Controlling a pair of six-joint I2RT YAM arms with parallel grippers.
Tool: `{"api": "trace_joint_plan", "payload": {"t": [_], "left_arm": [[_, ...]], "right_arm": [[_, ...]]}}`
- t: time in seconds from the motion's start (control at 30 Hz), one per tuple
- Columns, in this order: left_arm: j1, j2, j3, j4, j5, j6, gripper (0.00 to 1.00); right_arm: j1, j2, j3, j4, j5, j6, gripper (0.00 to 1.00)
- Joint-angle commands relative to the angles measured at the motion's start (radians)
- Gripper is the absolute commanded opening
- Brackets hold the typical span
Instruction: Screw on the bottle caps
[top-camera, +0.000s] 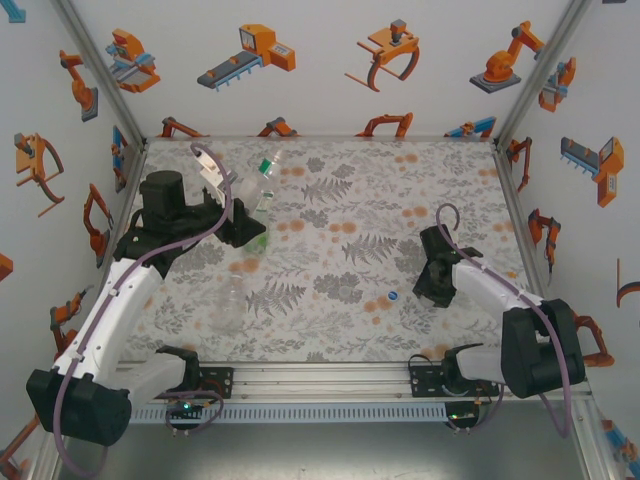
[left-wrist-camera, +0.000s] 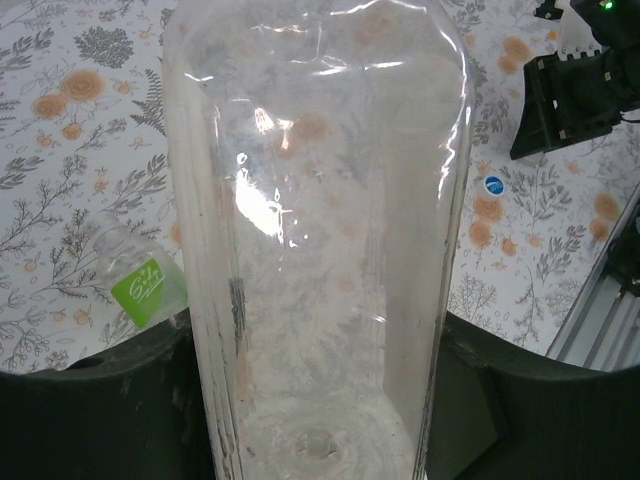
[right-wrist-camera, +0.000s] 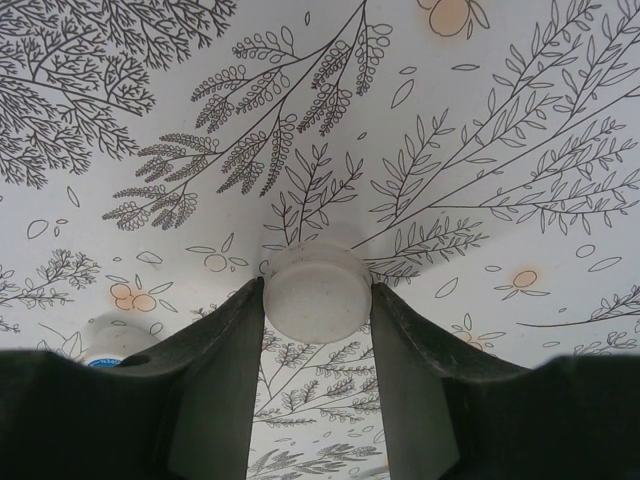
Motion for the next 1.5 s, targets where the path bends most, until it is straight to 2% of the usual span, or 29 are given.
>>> {"api": "trace_joint_plan", "payload": {"t": [0.0,0.23,0.43,0.83,0.93,1.03,1.1,1.27,1.47], "left_arm": [[0.008,0.006,0.007,-0.006,0.014,-0.003,0.12],[0.003,0.030,0.006,-0.007,0.031,0.004,0.11],[-0.021,0.048,0.000,-0.012,0.077,0.046,0.08],[-0.149,0.061,0.004,-0.167,0.210,0.337,0.04],[-0.180,0.043,-0.006,-0.202,0.223,0.427,0.03],[-0.210,0.014,-0.028,-0.228,0.223,0.519,0.01],[-0.225,-0.005,-0.042,-0.240,0.215,0.560,0.01],[-0.271,-0.023,-0.042,-0.286,0.125,0.620,0.00],[-0.318,-0.026,-0.051,-0.292,0.070,0.653,0.00]], "right_arm": [[-0.008,-0.006,-0.018,-0.004,0.043,-0.004,0.38],[-0.009,-0.094,0.035,-0.023,-0.032,-0.129,0.32],[-0.006,-0.194,0.078,0.038,-0.235,-0.247,0.28],[0.025,-0.324,0.133,0.384,-0.641,-0.415,0.21],[0.035,-0.323,0.186,0.408,-0.726,-0.470,0.20],[0.060,-0.307,0.262,0.377,-0.830,-0.567,0.18],[0.083,-0.321,0.275,0.401,-0.944,-0.647,0.18],[0.107,-0.365,0.288,0.475,-1.138,-0.721,0.17],[0.160,-0.360,0.327,0.537,-1.259,-0.729,0.16]]}}
